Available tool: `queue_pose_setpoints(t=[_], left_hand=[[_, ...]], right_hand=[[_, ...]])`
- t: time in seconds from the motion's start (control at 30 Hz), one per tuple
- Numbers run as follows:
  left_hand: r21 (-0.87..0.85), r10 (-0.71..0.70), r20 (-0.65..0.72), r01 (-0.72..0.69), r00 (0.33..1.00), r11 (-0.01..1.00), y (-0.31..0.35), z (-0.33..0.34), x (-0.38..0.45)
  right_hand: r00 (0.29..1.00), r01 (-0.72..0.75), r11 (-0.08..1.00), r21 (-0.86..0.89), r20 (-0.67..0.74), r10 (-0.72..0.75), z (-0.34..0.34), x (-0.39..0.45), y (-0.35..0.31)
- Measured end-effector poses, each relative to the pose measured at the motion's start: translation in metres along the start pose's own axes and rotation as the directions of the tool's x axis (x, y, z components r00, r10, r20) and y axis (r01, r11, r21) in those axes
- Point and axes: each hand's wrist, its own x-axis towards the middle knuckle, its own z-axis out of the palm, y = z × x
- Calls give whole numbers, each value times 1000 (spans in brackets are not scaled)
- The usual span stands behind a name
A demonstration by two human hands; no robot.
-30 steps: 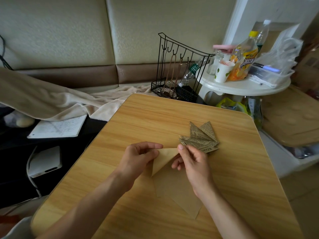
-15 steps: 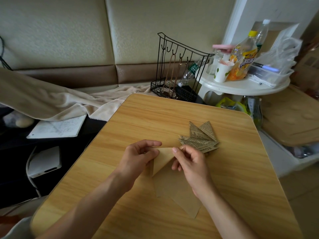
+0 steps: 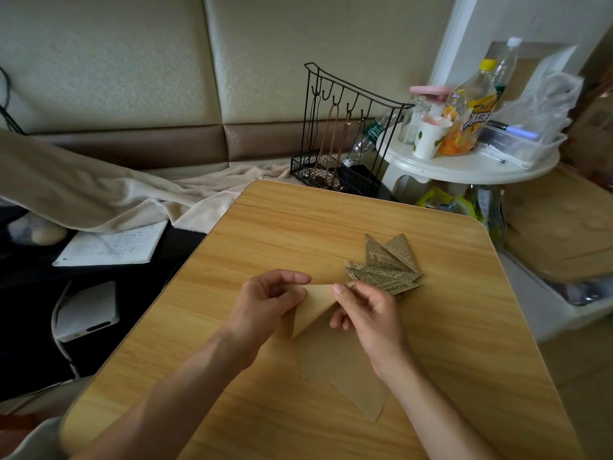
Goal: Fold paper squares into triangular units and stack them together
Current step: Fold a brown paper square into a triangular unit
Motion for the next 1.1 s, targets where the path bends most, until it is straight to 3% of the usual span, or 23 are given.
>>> queue_pose_setpoints(t=[0.9, 1.1], left_hand=[[-26, 0, 6, 0, 1000, 1000, -2, 1, 2], [74, 51, 30, -53, 998, 996, 0, 1, 0]], right_hand=[[999, 8, 999, 32, -42, -7, -1, 0, -3], [998, 17, 1000, -13, -54, -17, 0, 0, -1]])
